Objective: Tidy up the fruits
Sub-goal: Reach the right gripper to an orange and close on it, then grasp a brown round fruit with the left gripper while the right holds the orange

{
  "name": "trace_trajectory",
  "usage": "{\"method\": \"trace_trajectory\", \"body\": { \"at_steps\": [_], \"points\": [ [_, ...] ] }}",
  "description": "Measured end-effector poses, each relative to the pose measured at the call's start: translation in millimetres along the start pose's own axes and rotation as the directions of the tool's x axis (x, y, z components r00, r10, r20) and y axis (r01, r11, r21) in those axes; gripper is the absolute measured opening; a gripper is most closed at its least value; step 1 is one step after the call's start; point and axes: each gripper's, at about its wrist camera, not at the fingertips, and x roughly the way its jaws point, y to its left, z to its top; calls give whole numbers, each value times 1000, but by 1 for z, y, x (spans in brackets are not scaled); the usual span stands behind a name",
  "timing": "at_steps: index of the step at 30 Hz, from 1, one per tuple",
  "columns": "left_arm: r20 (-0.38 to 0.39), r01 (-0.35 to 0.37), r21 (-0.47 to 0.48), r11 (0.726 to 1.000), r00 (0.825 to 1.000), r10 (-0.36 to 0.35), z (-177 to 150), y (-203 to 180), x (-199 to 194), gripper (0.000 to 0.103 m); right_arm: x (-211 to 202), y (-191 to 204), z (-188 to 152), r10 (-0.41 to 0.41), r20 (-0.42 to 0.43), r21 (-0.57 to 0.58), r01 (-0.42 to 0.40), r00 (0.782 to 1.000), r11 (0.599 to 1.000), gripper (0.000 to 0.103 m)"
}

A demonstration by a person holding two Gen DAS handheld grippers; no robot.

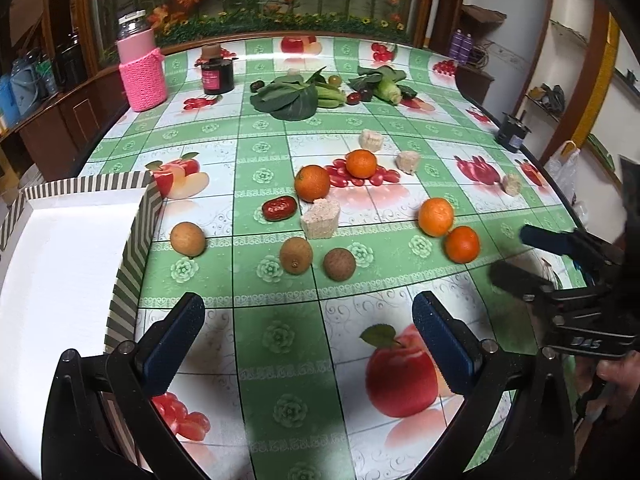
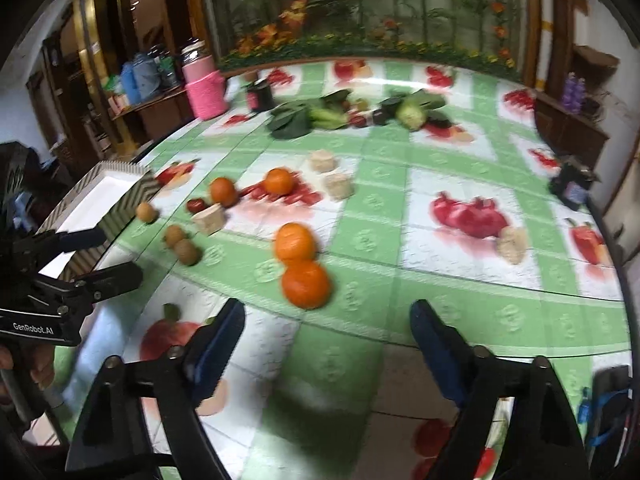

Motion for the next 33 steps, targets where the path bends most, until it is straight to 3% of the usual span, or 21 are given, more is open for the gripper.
{"method": "trace_trajectory", "body": {
  "at_steps": [9, 11, 12, 16, 20, 26, 33],
  "points": [
    [-15, 28, -3, 1000, 999, -28, 2, 13, 2, 103, 25, 0, 11, 49, -27, 21, -48, 998, 999, 73],
    [-34, 50, -25, 998, 998, -50, 4, 19, 7, 103, 34, 0, 13, 66, -59, 21, -65, 996, 998, 41],
    [-41, 61, -34, 998, 997, -63, 4, 21, 9, 103, 39, 0, 12, 70, -82, 14, -69, 994, 998, 35],
    [-63, 98, -83, 992, 993, -103, 12, 36, 16, 103, 40, 4, 8, 53, -72, -5, -53, 996, 999, 34],
    [-80, 117, -128, 985, 989, -128, 20, 49, 24, 103, 39, -2, 8, 89, -57, 29, -87, 994, 996, 34],
    [-97, 67, -145, 987, 992, -82, 28, 63, 39, 103, 40, -3, 10, 111, -52, 30, -109, 992, 994, 34],
    [-115, 16, -114, 993, 993, -29, 37, 65, 53, 88, 41, -6, 9, 136, -41, 42, -134, 990, 990, 34]
  ]
}}
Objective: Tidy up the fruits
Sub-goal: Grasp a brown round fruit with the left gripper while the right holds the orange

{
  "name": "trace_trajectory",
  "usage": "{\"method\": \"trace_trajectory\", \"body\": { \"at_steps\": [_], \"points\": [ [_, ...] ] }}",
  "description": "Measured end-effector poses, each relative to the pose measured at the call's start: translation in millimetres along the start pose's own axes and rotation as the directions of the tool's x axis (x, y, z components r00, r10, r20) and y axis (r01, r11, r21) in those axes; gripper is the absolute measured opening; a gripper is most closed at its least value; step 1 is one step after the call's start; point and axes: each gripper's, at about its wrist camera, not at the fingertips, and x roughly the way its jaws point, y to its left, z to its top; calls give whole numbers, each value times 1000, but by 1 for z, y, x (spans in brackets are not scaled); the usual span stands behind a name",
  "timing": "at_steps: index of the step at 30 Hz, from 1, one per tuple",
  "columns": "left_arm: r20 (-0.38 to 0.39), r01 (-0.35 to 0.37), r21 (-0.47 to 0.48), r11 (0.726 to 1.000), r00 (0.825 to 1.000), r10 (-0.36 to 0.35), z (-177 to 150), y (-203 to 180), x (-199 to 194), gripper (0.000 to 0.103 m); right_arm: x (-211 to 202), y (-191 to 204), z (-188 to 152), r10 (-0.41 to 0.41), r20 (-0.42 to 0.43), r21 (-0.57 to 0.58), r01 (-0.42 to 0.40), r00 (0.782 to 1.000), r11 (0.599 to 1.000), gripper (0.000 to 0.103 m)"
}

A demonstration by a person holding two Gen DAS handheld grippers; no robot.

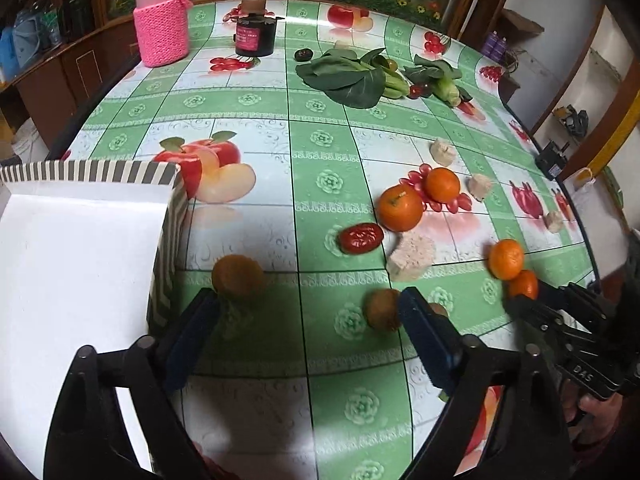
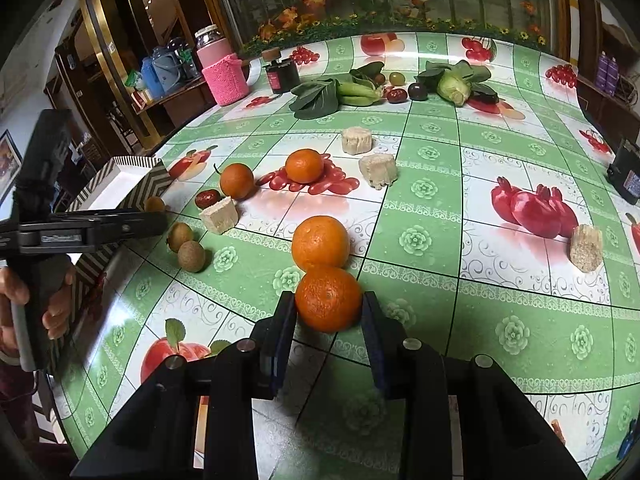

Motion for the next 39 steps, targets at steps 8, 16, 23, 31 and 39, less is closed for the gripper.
{"method": "trace_trajectory", "body": {
  "at_steps": [8, 16, 23, 31, 39],
  "points": [
    [18, -10, 25, 1000, 1000, 10, 8, 1, 3, 80, 0, 1, -1, 2, 0, -10, -2, 1000, 1000, 34],
    [35, 30, -25, 999, 999, -29, 12, 13, 0, 80, 0, 0, 0, 13, 0, -6, -13, 1000, 1000, 34],
    [26, -28, 9, 1000, 999, 27, 10, 9, 6, 60, 0, 0, 0, 16, 1, -11, -16, 1000, 1000, 34],
    [29, -75, 8, 997, 997, 74, 8, 13, 4, 23, 0, 1, 0, 14, 1, -16, -14, 1000, 1000, 34],
    [53, -66, 21, 998, 996, 65, -3, 4, -11, 23, -8, 9, -2, 18, 12, -17, -18, 1000, 1000, 33]
  ]
}}
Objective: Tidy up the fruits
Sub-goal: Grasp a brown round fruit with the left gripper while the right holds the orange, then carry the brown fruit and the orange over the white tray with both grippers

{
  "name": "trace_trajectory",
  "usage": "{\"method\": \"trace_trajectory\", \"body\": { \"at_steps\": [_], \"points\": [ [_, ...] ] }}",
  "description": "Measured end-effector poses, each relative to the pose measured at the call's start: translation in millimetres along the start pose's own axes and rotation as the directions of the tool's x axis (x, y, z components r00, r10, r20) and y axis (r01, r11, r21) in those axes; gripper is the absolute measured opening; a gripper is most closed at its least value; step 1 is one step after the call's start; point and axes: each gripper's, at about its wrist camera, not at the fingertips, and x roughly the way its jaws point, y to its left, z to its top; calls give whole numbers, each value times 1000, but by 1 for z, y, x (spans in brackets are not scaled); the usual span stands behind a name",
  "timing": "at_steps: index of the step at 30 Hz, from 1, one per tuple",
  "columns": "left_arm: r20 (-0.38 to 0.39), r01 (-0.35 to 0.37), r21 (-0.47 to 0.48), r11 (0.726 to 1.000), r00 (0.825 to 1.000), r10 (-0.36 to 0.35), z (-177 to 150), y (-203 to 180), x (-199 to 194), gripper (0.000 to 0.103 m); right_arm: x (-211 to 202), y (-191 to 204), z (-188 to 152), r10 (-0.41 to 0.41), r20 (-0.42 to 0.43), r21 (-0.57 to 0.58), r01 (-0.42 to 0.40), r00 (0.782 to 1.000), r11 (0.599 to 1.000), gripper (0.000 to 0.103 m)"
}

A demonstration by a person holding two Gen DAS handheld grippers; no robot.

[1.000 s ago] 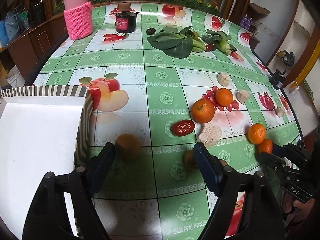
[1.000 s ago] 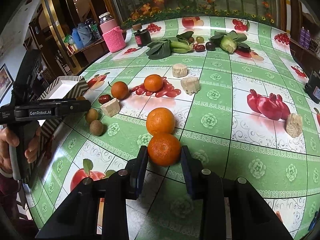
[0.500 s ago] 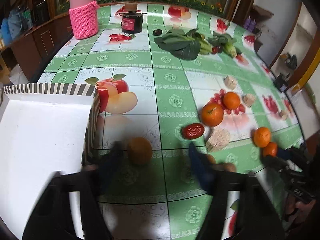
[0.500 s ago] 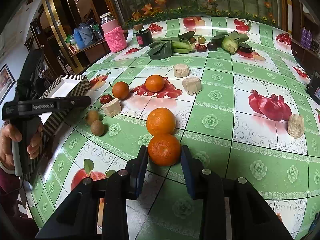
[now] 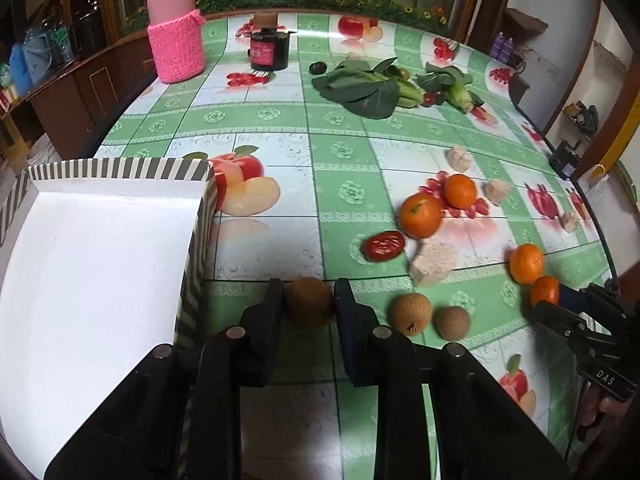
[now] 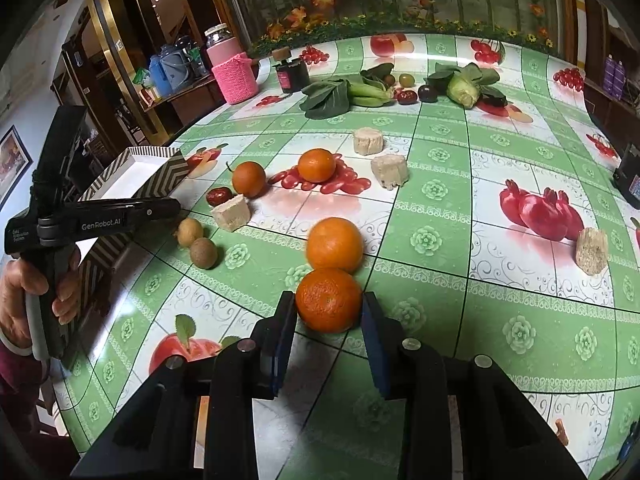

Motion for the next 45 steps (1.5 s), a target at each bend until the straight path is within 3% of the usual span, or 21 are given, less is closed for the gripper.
{"method": "trace_trajectory", "body": {
  "at_steps": [10, 23, 32, 38, 45],
  "points": [
    [63, 11, 19, 1000, 998, -12, -8, -4, -46, 23, -21, 23, 6, 35, 43, 4, -35, 998, 999, 33],
    [93, -81, -62, 995, 992, 86, -25, 56, -83, 23, -4, 106, 38, 165, 42, -88, -160, 985, 983, 33],
    [60, -112, -153, 982, 991, 123, -37, 96, -79, 23, 44, 186, 86, 266, -12, -196, -263, 964, 945, 34],
    [13, -126, -213, 969, 991, 132, -50, 115, -63, 23, 95, 230, 113, 272, -84, -258, -284, 959, 923, 34],
    [-2, -160, -248, 955, 986, 164, -38, 134, -56, 23, 137, 245, 122, 247, -153, -274, -282, 957, 920, 34]
  ]
}}
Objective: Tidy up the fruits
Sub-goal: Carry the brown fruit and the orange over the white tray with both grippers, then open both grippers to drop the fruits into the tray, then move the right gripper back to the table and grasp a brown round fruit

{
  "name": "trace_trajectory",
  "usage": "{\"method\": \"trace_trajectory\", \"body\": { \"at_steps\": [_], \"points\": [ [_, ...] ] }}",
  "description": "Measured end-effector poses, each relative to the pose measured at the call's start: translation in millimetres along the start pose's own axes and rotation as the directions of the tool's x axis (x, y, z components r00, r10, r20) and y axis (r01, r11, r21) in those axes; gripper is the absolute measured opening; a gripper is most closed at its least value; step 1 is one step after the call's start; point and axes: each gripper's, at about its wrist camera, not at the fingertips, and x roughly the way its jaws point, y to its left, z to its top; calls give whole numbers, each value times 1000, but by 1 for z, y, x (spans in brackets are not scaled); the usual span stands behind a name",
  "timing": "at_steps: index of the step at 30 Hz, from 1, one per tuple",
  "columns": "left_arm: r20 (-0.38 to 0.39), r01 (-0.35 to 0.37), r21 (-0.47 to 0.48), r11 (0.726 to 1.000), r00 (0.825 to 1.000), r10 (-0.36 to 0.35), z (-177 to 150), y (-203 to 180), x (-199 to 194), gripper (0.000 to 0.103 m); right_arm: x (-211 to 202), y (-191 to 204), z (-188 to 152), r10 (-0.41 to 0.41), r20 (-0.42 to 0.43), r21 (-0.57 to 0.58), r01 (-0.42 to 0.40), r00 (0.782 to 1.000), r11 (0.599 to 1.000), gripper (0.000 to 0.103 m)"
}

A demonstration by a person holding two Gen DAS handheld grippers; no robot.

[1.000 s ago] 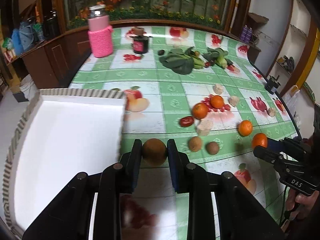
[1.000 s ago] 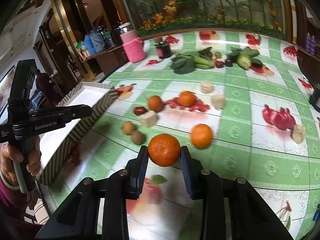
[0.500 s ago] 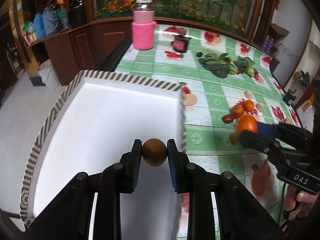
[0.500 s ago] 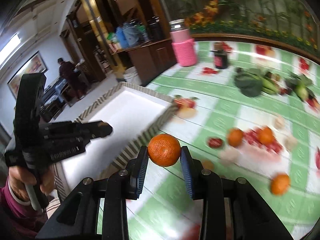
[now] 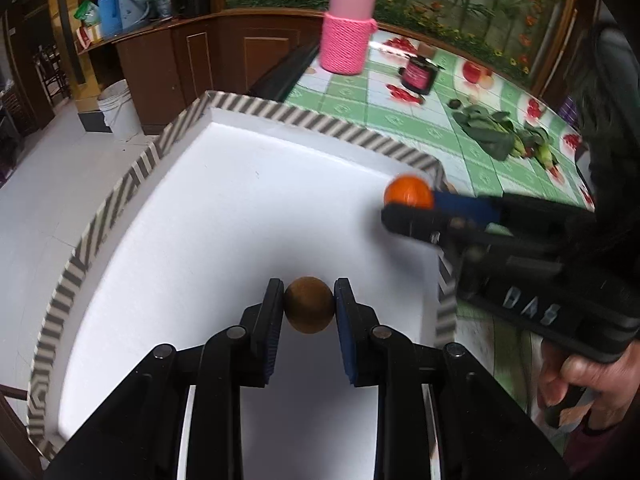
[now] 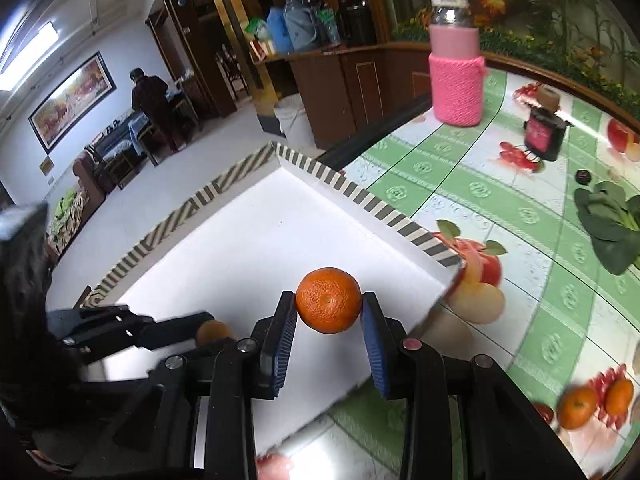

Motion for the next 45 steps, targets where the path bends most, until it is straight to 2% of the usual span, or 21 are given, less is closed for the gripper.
{"method": "trace_trajectory", "body": {
  "at_steps": [4, 8, 14, 15, 16, 17, 19, 22, 25, 29, 36, 41, 45],
  "points": [
    [-5, -37, -19, 999, 999, 37, 7, 9, 7, 23, 11, 1, 0, -7, -21, -17, 6, 1000, 1000, 34],
    [-30, -50, -43, 998, 998, 49, 7, 18, 18, 23, 20, 2, -1, -14, -38, -29, 12, 999, 999, 36],
    [-27, -68, -57, 996, 997, 66, 4, 21, 19, 24, 23, 6, -2, -32, -36, -55, 30, 999, 998, 38],
    [-25, -74, -57, 996, 997, 72, 4, 21, 18, 28, 23, 6, -2, -32, -35, -59, 30, 999, 998, 39],
    [-21, -83, -55, 995, 996, 82, 4, 21, 18, 37, 22, 6, -2, -29, -31, -58, 28, 999, 998, 46],
    [-16, -95, -58, 994, 995, 94, 3, 22, 17, 40, 21, 6, -3, -31, -27, -51, 29, 999, 998, 53],
    [-7, -91, -68, 993, 996, 91, 3, 25, 15, 56, 15, 2, -3, -32, -8, -29, 31, 999, 999, 56],
    [13, -90, -81, 993, 996, 92, 3, 29, 10, 71, 5, -4, -4, -17, 14, 7, 17, 1000, 1000, 59],
    [42, -112, -65, 992, 993, 115, 3, 25, 2, 72, -7, -4, -6, -27, 29, 8, 27, 999, 1000, 62],
    [68, -116, -44, 992, 991, 119, 0, 14, -6, 72, -31, -7, -15, -45, 69, 20, 44, 997, 999, 70],
    [138, -106, 13, 994, 985, 104, -6, -20, -27, 72, -85, -25, -49, -92, 135, 97, 80, 987, 992, 71],
    [177, -87, 54, 995, 981, 76, -10, -47, -40, 72, -121, -39, -76, -165, 169, 143, 142, 972, 980, 80],
    [181, -53, 77, 996, 983, 38, -15, -67, -42, 71, -147, -51, -104, -244, 170, 171, 215, 955, 962, 83]
  ]
}}
